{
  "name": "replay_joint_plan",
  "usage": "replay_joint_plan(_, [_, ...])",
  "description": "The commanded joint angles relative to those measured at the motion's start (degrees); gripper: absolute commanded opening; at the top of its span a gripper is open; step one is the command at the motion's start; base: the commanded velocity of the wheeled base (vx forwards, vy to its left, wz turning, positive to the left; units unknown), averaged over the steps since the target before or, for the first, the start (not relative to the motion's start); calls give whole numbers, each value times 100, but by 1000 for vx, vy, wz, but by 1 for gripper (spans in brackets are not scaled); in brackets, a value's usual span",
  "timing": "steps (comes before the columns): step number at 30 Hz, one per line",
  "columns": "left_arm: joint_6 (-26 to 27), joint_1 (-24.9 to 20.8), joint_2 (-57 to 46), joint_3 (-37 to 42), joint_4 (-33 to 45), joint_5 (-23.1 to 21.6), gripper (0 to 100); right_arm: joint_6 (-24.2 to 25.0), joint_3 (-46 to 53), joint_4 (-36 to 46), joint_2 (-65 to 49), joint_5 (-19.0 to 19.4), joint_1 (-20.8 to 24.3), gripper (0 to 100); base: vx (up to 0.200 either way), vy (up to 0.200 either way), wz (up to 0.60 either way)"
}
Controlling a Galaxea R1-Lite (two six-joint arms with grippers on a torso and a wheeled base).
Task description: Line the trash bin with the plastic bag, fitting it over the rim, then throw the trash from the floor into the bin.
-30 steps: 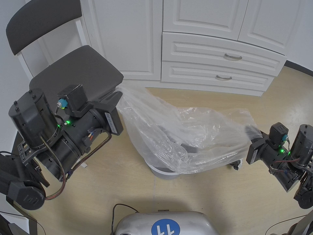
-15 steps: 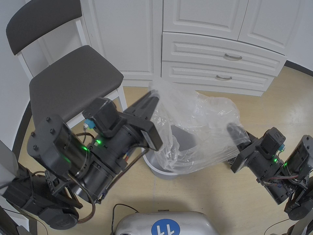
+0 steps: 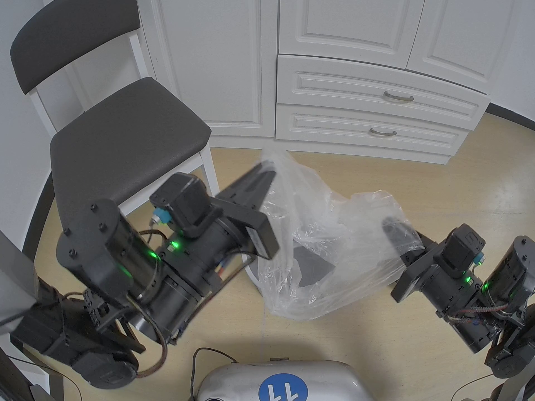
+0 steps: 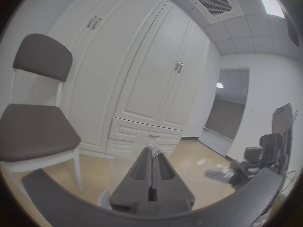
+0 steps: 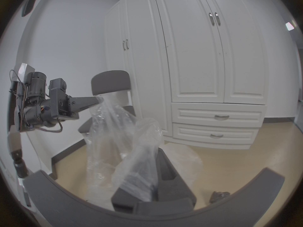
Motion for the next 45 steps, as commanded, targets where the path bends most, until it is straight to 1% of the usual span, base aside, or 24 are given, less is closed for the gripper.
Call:
replay_joint_plan(1, [262, 949, -174, -13, 47, -38, 0, -390, 13, -102, -178, -12, -856, 0, 0, 0, 0])
replay_joint_plan(2, [561, 1424, -245, 4, 73, -64, 0, -760, 39, -93, -248, -12, -1330, 0, 0, 0, 0])
replay_joint_plan(4, [754, 1714, -297, 13, 82, -108, 0, -962, 101, 12, -310, -12, -1612, 0, 0, 0, 0])
replay_joint_plan(6, [816, 1846, -359, 22, 99, -126, 0, -1093, 162, 232, -407, -39, -1717, 0, 0, 0, 0])
replay_joint_plan(7, [816, 1846, -359, 22, 99, -126, 0, -1093, 162, 232, -407, -39, -1717, 0, 0, 0, 0])
replay_joint_plan(9, [842, 1855, -403, 22, 240, -108, 0, -1225, 215, 601, -512, -294, -1726, 0, 0, 0, 0])
replay_joint_plan(13, [860, 1863, -394, 4, 398, -55, 0, -1392, 277, 838, -530, -768, -1699, 0, 0, 0, 0])
replay_joint_plan(16, [869, 1863, -394, -22, 486, -3, 0, -1480, 303, 856, -503, -953, -1673, 0, 0, 0, 0])
replay_joint_plan(17, [877, 1863, -394, -22, 486, -3, 0, -1489, 312, 856, -495, -953, -1673, 0, 0, 0, 0])
replay_joint_plan(20, [1018, 1943, -394, -57, 618, 226, 0, -1524, 338, 865, -451, -1181, -1664, 0, 0, 0, 0])
replay_joint_plan(26, [1071, 1995, -403, -48, 679, 287, 0, -1682, 426, 865, -442, -1348, -1664, 0, 0, 0, 0])
replay_joint_plan(30, [1088, 1987, -403, -57, 662, 287, 0, -1682, 408, 856, -433, -1348, -1664, 0, 0, 0, 0])
replay_joint_plan(34, [1088, 1978, -385, -92, 600, 279, 0, -1674, 364, 786, -442, -1252, -1656, 0, 0, 0, 0])
replay_joint_plan(35, [1088, 1969, -377, -101, 583, 261, 0, -1665, 373, 777, -459, -1137, -1656, 0, 0, 0, 0])
replay_joint_plan(39, [1088, 1969, -394, -4, 565, 199, 0, -1665, 373, 715, -538, -461, -1638, 0, 0, 0, 0])
replay_joint_plan(41, [1062, 1951, -377, -4, 495, 173, 0, -1665, 408, 566, -538, -250, -1638, 0, 0, 0, 0])
replay_joint_plan(42, [1053, 1951, -341, 4, 381, 85, 0, -1665, 470, 320, -521, 14, -1638, 0, 0, 0, 0])
replay_joint_plan(43, [1053, 1951, -341, 4, 381, 85, 0, -1665, 470, 320, -521, 14, -1638, 0, 0, 0, 0])
replay_joint_plan(44, [1036, 1951, -297, 22, 170, -143, 0, -1665, 584, -5, -495, 480, -1638, 0, 0, 0, 0])
replay_joint_plan(45, [1018, 1960, -289, 48, 82, -249, 0, -1665, 637, -102, -486, 682, -1638, 0, 0, 0, 0])
